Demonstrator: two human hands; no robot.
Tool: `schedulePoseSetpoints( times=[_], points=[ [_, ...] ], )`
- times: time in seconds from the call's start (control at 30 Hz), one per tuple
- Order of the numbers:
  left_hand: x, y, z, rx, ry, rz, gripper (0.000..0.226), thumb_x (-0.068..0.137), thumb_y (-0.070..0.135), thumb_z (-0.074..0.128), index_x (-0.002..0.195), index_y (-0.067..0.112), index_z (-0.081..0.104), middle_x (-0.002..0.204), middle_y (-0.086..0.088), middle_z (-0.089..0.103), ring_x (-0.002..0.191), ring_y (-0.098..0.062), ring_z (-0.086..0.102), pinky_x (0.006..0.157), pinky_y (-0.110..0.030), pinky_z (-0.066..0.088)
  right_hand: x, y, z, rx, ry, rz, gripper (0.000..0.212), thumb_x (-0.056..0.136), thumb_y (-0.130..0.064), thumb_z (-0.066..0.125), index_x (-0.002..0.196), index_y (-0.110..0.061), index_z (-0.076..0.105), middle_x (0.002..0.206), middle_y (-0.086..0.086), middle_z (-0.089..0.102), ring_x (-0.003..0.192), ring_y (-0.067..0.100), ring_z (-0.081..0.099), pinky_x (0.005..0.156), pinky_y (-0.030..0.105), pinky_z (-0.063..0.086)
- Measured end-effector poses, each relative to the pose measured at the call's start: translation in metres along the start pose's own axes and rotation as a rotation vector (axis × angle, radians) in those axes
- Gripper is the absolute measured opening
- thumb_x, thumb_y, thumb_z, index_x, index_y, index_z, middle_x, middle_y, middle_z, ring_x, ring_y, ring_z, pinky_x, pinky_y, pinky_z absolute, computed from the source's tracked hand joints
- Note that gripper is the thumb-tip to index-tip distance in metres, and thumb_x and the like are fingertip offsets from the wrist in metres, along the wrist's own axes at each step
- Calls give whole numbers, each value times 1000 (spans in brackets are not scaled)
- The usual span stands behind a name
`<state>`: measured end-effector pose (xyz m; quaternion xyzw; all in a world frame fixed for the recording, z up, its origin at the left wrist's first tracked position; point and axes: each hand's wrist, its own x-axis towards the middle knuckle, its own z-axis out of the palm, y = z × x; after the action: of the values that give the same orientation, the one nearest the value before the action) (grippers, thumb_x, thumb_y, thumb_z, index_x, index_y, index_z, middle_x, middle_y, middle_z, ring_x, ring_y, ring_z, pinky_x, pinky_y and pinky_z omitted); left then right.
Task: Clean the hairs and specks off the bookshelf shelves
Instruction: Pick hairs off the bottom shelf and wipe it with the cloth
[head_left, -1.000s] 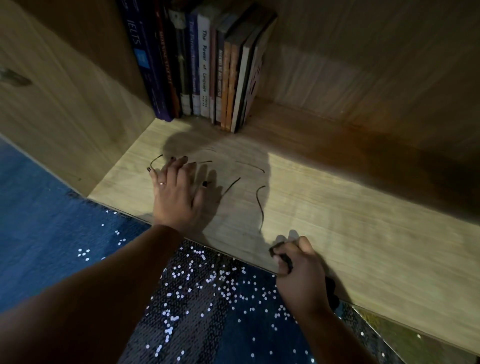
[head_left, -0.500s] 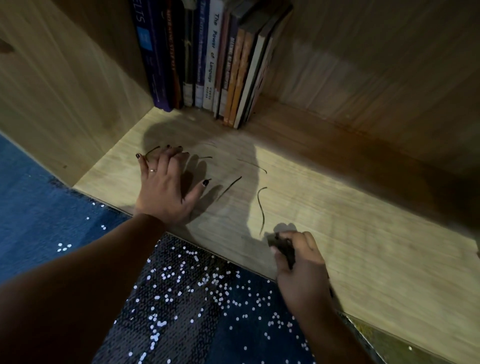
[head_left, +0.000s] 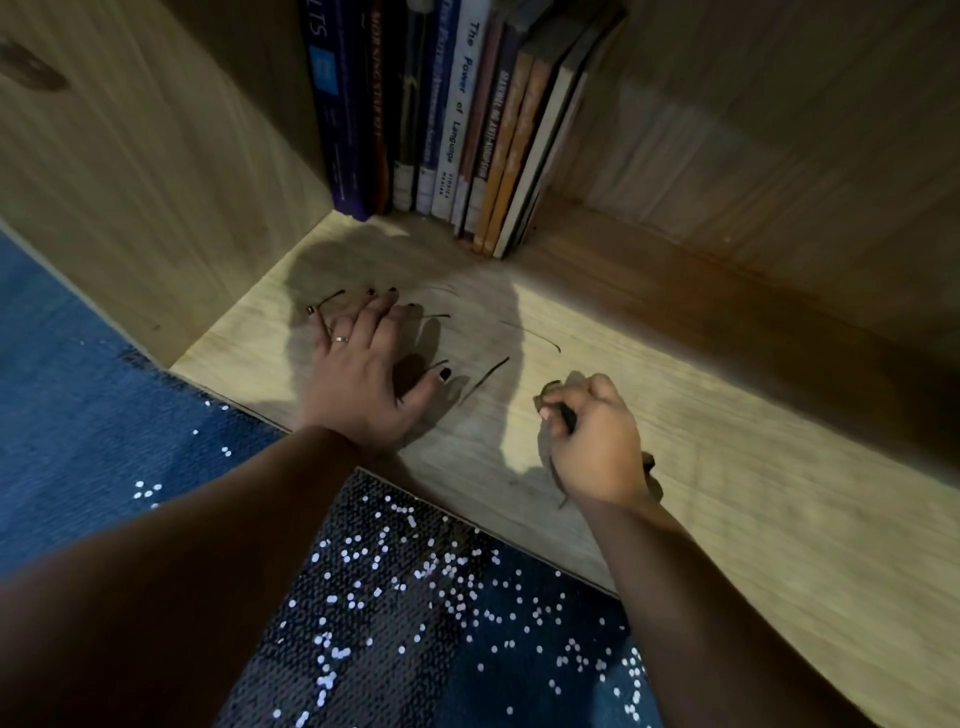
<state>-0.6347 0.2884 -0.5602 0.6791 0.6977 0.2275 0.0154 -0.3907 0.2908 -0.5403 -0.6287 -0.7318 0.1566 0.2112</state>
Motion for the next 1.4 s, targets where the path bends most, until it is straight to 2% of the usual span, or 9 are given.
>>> schedulePoseSetpoints(
  times=[0.17, 0.43, 0.57, 0.73, 0.97, 1.1, 1.2, 1.3, 1.4],
  points=[
    [2, -1, 0, 17, -32, -1, 79, 83, 69, 39, 144, 19, 40, 154, -6, 38, 142, -28, 33, 117, -63, 6, 26, -2, 5, -48, -31, 55, 18, 91, -15, 56, 101, -16, 71, 107, 0, 50, 98, 19, 56, 89, 17, 38],
    [0, -2, 2, 6, -21, 16, 74, 85, 69, 39, 143, 22, 43, 154, -3, 38, 143, -27, 29, 118, -62, 3, -46, -7, -12, -67, -69, 34, 20, 89, -24, 60, 107, -31, 68, 104, -10, 50, 94, 11, 53, 84, 32, 50],
    [0, -2, 1, 4, -14, 11, 74, 85, 69, 39, 143, 22, 43, 153, -2, 39, 143, -26, 30, 118, -60, 1, -76, -4, -19, -90, -8, 2, 24, 84, -14, 70, 105, -23, 73, 99, -6, 57, 86, 13, 58, 76, 33, 55],
    [-1, -2, 1, -8, -4, 9, 74, 85, 68, 41, 142, 21, 45, 150, -4, 42, 140, -28, 32, 118, -61, 4, -48, -11, -21, -11, -85, 127, 21, 92, -26, 60, 111, -32, 66, 109, -14, 50, 95, 6, 53, 86, 22, 45],
    [0, -2, 1, -1, -16, -5, 75, 84, 68, 40, 141, 21, 44, 148, -4, 44, 138, -29, 39, 118, -58, -1, 23, -3, -8, -44, -37, 13, 19, 89, -9, 61, 104, -13, 72, 98, -4, 47, 88, 15, 55, 84, 6, 31],
    [1, -2, 1, 4, -16, -2, 75, 83, 68, 40, 141, 20, 45, 147, -4, 44, 137, -28, 38, 118, -58, 0, 37, 0, -8, -55, -84, 67, 19, 92, -12, 59, 106, -14, 72, 106, 1, 50, 95, 20, 58, 90, 14, 35],
    [0, -2, 0, -3, -15, 4, 74, 84, 67, 41, 141, 20, 45, 147, -4, 44, 138, -28, 37, 118, -60, 3, 14, -4, -12, -54, -81, 15, 18, 91, -13, 59, 104, -19, 71, 98, -6, 45, 88, 15, 57, 85, 12, 33],
    [0, -1, 0, -8, -9, 3, 72, 84, 67, 42, 140, 21, 46, 147, -4, 44, 138, -27, 36, 118, -61, 6, -29, -11, -22, -29, -138, 55, 18, 93, -24, 58, 104, -35, 66, 99, -15, 43, 84, 3, 53, 80, 19, 42],
    [0, 0, 0, -20, -3, 2, 71, 85, 67, 43, 139, 21, 47, 146, -3, 45, 138, -26, 36, 118, -60, 5, -68, -11, -29, -39, -110, 38, 19, 91, -22, 63, 106, -33, 68, 100, -15, 49, 84, 5, 56, 73, 18, 45]
  ],
)
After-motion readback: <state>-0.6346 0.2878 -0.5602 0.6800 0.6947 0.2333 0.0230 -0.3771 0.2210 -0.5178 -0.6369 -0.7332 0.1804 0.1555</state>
